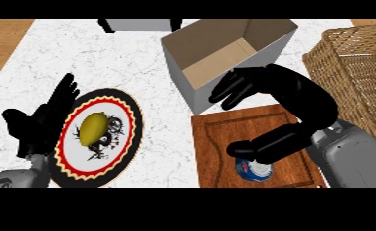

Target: Pick the can from the cutting board and place it in the basket

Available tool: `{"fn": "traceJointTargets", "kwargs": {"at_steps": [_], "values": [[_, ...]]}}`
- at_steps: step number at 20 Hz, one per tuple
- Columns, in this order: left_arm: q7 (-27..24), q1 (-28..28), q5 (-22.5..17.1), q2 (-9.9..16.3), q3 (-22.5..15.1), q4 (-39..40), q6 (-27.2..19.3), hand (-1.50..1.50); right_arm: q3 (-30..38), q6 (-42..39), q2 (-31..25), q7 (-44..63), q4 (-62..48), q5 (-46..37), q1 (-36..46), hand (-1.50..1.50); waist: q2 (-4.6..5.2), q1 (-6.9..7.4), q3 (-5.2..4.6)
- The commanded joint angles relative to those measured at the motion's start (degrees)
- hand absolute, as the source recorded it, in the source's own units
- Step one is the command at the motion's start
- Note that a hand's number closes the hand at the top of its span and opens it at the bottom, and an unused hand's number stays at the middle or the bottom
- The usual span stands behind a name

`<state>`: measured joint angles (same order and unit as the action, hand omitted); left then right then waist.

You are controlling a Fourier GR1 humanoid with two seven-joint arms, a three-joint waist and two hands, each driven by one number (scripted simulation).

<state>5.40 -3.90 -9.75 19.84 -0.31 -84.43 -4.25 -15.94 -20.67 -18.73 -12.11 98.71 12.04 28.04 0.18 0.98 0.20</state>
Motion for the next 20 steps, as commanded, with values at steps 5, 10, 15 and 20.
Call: {"fn": "traceJointTargets", "kwargs": {"at_steps": [5,10,15,20], "values": [[4.82,-7.5,-1.3,1.36,2.64,7.13,2.08,0.0,-18.21,8.9,7.55,6.2,17.28,-18.02,-11.62,-1.5,-0.34,-1.92,-0.25],[6.5,-5.77,-0.9,1.2,1.94,4.01,1.38,0.0,-14.07,1.69,0.03,30.27,25.62,-13.59,-4.04,-1.5,-0.72,-2.09,-0.36],[6.23,-5.85,0.49,0.43,1.47,4.45,-0.3,0.0,-7.83,-4.18,-10.72,41.26,25.02,-21.69,7.06,-1.5,-1.15,-2.71,-0.57],[6.23,-4.89,-1.28,2.19,2.87,3.97,2.68,0.0,0.37,-11.3,-14.2,56.86,24.63,-10.88,17.03,-1.5,-0.87,-1.42,-0.42]]}}
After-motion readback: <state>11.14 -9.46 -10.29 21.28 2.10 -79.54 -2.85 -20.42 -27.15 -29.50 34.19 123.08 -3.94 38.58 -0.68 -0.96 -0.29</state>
